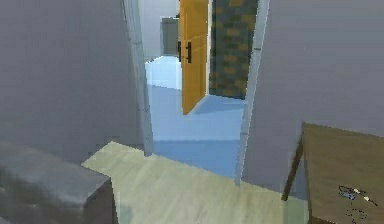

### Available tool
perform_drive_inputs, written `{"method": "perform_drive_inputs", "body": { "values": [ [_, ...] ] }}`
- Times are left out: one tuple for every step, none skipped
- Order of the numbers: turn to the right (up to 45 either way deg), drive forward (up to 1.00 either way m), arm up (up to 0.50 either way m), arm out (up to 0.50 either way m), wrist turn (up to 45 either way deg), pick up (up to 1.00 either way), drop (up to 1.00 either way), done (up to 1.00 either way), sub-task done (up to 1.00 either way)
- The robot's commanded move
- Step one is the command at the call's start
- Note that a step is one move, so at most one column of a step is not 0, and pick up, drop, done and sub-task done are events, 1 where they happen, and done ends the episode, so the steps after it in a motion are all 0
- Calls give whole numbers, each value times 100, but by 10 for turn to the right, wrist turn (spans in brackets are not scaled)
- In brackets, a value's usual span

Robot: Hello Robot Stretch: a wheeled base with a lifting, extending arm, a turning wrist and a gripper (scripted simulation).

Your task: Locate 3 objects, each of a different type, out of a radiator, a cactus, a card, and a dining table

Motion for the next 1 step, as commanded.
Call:
{"method": "perform_drive_inputs", "body": {
  "values": [
    [0,50,0,0,0,0,0,0,0]
  ]
}}
